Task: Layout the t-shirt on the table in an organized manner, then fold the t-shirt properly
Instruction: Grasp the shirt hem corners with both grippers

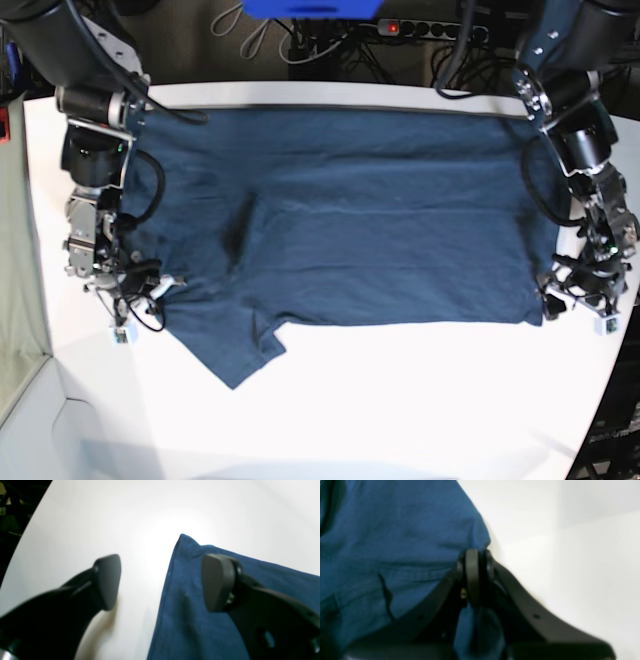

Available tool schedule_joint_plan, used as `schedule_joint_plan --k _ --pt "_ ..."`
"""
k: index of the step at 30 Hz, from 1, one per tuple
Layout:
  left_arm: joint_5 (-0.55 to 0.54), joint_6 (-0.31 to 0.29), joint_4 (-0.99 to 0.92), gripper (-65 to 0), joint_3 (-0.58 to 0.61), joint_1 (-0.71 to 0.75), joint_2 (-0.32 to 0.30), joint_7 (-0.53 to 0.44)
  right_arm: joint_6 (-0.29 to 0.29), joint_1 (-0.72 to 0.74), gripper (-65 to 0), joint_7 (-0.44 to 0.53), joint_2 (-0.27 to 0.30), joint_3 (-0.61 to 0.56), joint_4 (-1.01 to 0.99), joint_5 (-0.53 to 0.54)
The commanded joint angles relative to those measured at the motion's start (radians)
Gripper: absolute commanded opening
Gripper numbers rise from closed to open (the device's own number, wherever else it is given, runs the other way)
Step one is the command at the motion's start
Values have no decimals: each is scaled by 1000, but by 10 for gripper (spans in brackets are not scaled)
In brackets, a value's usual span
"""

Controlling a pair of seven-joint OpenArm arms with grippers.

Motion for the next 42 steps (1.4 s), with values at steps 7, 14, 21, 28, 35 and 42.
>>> schedule_joint_plan --k 7,14,21,28,35,42 --pt "-10 -1 -237 -165 3 -91 -31 -189 5 11 -650 -43 6 0 5 -17" --pt "-10 -1 -412 -168 23 -125 -46 -331 5 10 -650 -44 6 0 5 -17" --pt "-13 4 -506 -169 213 -156 -68 -381 5 10 -650 -44 6 0 5 -17" --pt "-11 90 -589 -230 222 -172 -72 -384 5 10 -650 -44 0 -1 5 -17" --pt "-11 90 -587 -567 224 -172 -68 -381 5 10 -650 -44 0 -1 5 -17" --pt "-10 91 -587 -648 225 -172 -68 -374 5 10 -650 -44 0 -1 5 -15"
